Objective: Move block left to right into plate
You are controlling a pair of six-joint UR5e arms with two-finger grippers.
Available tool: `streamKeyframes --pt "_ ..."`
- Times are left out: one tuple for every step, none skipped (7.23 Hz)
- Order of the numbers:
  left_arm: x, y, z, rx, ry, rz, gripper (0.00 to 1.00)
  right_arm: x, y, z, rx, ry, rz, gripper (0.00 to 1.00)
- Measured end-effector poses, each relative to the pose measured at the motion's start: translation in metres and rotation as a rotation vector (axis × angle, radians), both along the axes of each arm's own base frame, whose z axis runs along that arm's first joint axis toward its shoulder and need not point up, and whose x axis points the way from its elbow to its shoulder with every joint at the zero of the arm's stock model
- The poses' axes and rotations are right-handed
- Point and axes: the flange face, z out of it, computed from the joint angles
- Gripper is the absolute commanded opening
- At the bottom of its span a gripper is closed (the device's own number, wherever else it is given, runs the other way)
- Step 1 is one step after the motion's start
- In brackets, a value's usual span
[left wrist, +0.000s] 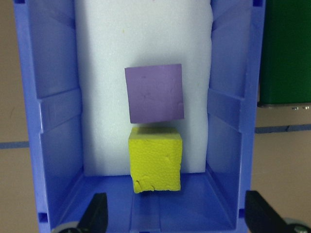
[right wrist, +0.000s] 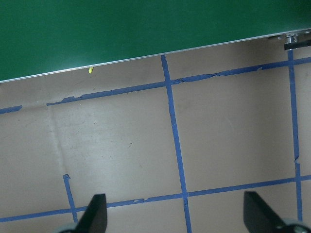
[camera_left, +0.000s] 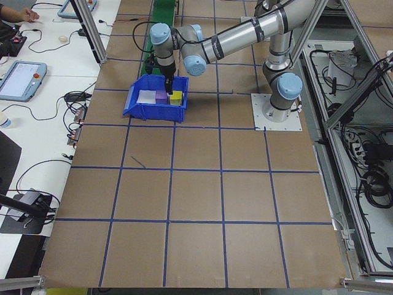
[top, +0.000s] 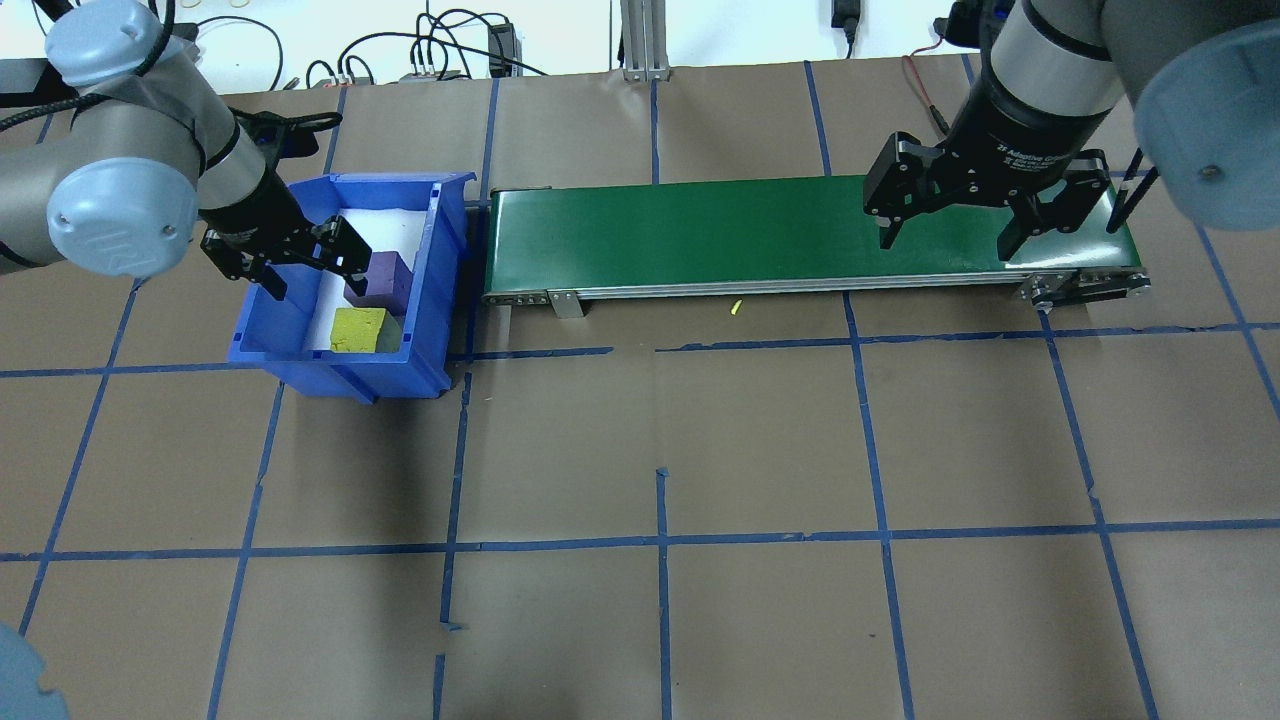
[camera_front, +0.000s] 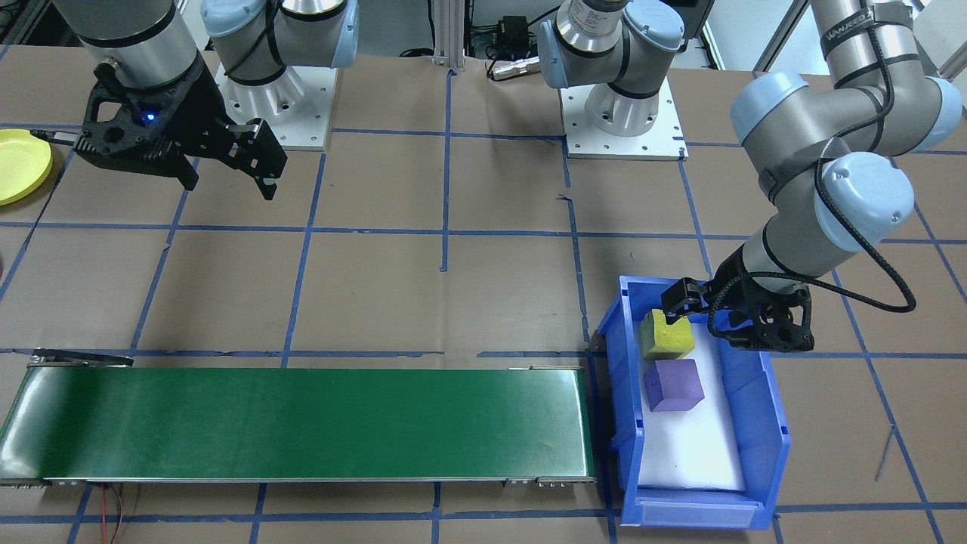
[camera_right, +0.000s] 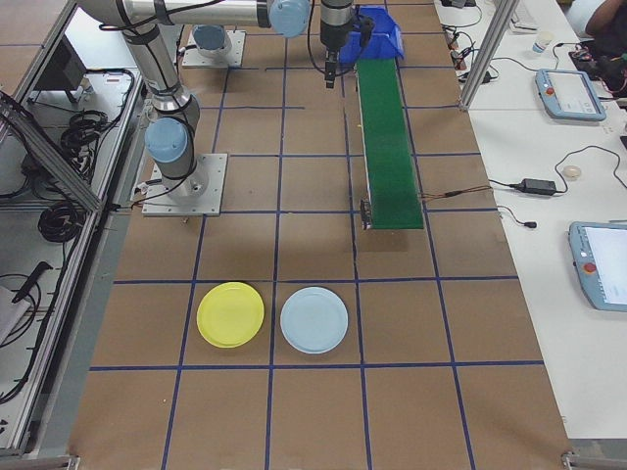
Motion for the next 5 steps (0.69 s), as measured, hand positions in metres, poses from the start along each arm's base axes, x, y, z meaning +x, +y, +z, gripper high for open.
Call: streamKeyframes --pt "0.007 0.0 -0.014 0.002 0.004 0.017 1.0 0.0 0.0 0.0 0.0 0.0 0.0 1.0" --pt "0.01 0.001 -0.023 0.008 0.01 0.028 1.0 0.0 0.0 0.0 0.0 0.0 0.0 1.0" --pt "0.009 0.001 -0.031 0.015 0.015 0.034 1.0 0.0 0.0 0.0 0.0 0.0 -0.001 1.0" --pt "0.009 0.002 -0.037 0.026 0.018 0.04 0.99 0.0 0.0 0.0 0.0 0.0 0.0 1.0" --pt "0.006 0.004 -0.042 0.038 0.02 0.04 0.99 0.0 0.0 0.0 0.0 0.0 0.0 1.0"
